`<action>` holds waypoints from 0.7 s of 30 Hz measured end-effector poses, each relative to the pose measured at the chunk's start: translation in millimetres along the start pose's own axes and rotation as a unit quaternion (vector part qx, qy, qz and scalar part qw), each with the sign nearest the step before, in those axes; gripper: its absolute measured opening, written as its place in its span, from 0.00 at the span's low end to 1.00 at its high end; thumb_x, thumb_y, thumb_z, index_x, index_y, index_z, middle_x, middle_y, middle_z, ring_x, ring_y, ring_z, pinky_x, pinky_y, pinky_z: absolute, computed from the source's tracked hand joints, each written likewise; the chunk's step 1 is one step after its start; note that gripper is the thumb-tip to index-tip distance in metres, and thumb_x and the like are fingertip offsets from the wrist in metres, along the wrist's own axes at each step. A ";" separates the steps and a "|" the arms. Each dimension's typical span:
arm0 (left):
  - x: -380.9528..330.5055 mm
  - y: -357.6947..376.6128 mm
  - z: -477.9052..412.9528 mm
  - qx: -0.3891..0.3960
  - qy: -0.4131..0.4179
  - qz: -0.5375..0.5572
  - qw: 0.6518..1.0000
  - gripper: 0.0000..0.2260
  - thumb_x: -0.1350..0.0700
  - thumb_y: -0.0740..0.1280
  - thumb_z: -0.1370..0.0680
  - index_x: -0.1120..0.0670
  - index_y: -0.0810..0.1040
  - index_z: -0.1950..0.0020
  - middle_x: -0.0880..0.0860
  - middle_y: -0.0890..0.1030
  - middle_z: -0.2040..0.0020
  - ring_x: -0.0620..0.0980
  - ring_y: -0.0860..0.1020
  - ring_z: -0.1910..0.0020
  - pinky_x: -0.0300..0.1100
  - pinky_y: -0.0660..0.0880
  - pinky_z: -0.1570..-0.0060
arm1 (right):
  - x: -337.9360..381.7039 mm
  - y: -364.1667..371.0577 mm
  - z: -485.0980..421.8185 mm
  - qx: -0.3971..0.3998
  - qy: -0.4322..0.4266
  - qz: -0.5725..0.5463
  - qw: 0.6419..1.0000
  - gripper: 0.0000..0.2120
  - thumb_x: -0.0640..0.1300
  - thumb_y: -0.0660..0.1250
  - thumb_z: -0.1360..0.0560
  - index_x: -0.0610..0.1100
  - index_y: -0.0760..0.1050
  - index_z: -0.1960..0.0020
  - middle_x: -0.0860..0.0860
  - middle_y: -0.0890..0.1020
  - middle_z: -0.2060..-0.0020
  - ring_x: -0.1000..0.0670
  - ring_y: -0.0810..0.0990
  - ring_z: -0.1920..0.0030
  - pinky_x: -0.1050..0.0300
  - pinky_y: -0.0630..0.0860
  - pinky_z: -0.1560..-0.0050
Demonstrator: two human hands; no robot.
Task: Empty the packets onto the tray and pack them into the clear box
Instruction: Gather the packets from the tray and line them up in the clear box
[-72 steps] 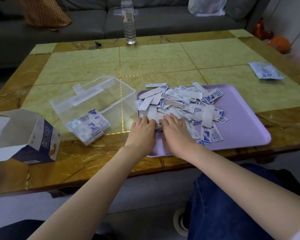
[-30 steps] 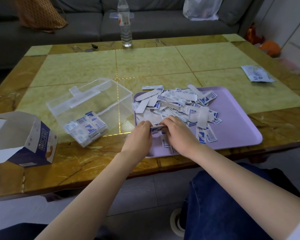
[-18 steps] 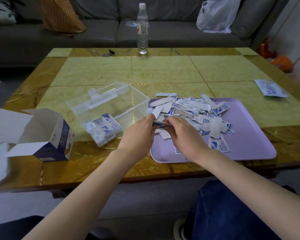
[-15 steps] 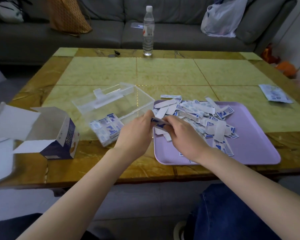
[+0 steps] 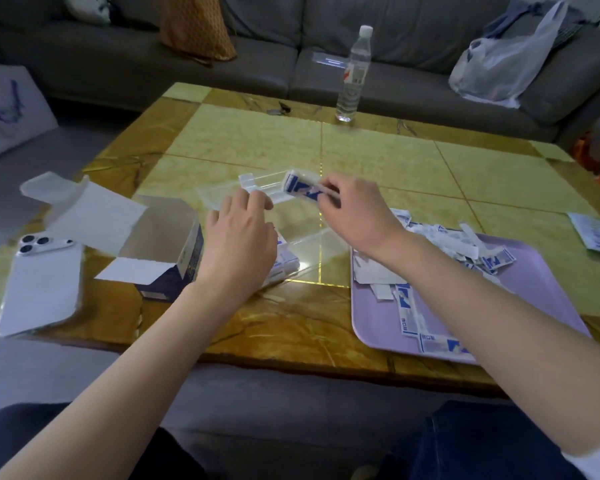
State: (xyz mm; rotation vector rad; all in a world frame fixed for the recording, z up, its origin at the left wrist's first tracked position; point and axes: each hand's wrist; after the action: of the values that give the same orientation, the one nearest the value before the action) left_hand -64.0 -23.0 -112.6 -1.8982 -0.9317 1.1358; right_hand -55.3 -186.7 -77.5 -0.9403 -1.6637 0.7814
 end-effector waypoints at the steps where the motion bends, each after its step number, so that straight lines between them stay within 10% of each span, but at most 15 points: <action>1: 4.8 1.2 3.0 0.013 -0.003 -0.022 1.000 0.11 0.56 0.58 0.21 0.55 0.70 0.40 0.53 0.72 0.44 0.54 0.68 0.44 0.46 0.61 0.45 | -2.0 4.3 -9.8 0.012 0.015 0.017 1.000 0.09 0.38 0.58 0.23 0.41 0.77 0.50 0.46 0.75 0.58 0.49 0.71 0.61 0.59 0.64 0.60; 10: 11.0 3.4 17.2 0.065 0.022 -0.072 0.995 0.07 0.51 0.56 0.21 0.52 0.72 0.50 0.48 0.77 0.49 0.51 0.67 0.46 0.45 0.58 0.46 | -9.4 43.5 -53.5 0.226 0.148 0.150 0.951 0.18 0.34 0.58 0.26 0.44 0.56 0.72 0.47 0.60 0.73 0.50 0.59 0.73 0.58 0.55 0.75; 21: 9.8 1.5 20.0 0.071 0.038 -0.095 0.992 0.08 0.50 0.55 0.20 0.51 0.70 0.45 0.48 0.77 0.45 0.52 0.67 0.42 0.49 0.59 0.43 | -22.0 75.9 -68.4 0.310 0.200 0.200 0.908 0.12 0.36 0.64 0.26 0.40 0.68 0.68 0.46 0.73 0.68 0.48 0.75 0.66 0.61 0.67 0.72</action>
State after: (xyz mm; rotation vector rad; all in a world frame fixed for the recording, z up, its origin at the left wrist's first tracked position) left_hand -78.5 -11.1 -124.6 -1.6888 -0.9409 0.9836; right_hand 30.1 -165.9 -134.0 -0.9040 -0.7837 1.2081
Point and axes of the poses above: each hand's wrist, its own z-axis away from the middle knuckle, its own y-axis out of the palm, x = y × z
